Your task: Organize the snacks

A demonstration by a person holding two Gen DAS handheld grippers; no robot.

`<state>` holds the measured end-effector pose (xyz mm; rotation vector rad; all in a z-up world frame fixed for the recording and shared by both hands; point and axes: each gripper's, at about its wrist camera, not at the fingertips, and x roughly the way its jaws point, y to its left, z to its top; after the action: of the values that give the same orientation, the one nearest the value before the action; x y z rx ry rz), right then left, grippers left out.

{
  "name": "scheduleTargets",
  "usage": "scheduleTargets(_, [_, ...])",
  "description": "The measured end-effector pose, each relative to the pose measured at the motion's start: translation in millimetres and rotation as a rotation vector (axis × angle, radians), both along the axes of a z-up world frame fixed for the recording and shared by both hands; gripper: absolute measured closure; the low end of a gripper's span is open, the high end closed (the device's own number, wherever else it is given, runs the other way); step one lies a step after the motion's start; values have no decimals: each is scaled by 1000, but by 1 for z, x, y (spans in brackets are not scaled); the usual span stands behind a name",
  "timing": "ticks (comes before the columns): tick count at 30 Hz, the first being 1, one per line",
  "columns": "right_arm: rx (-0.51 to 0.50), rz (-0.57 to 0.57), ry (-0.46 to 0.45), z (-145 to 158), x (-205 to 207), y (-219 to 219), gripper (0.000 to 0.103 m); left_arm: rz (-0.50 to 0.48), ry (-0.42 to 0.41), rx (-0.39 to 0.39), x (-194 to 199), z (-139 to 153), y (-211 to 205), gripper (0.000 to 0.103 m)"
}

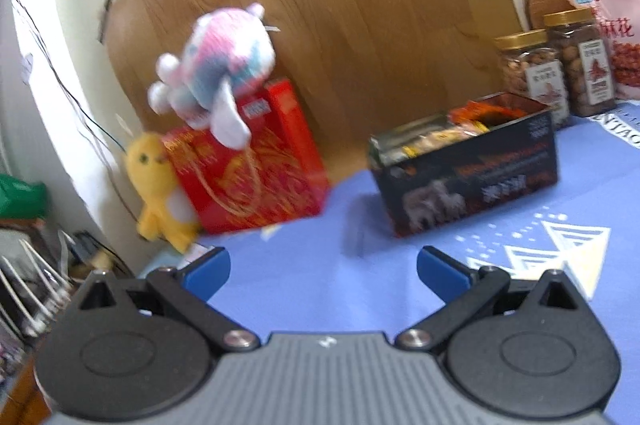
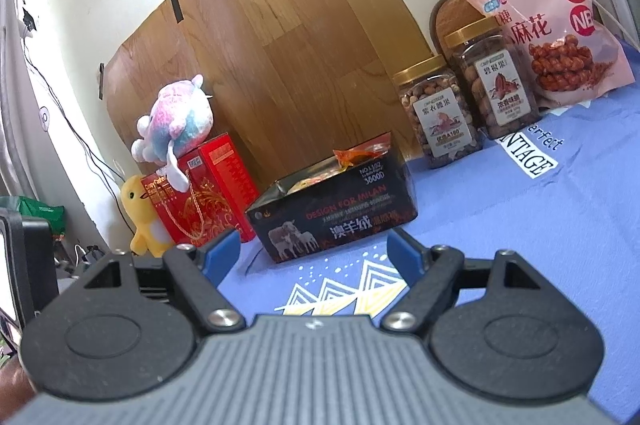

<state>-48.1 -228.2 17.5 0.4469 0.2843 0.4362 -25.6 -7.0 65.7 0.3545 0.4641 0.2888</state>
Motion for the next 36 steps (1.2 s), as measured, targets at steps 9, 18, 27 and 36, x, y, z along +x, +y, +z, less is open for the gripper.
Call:
scheduleTargets(9, [7,-1,0,0,0,-3,20,35,-51,55,-3,10,3,0])
scheduleTargets(18, [14,-7,-10,1,-3,-7,20,-50,61,-120,-1,8,0,0])
scheduleTargets(27, [12,-20,-21,2,-5,-9,20,-76,51,-156,-7,10,-12,0])
scheduleTargets(36, [18,-27,-17,0,-5,-13,20,-85,30,-283,-12,12,-5,0])
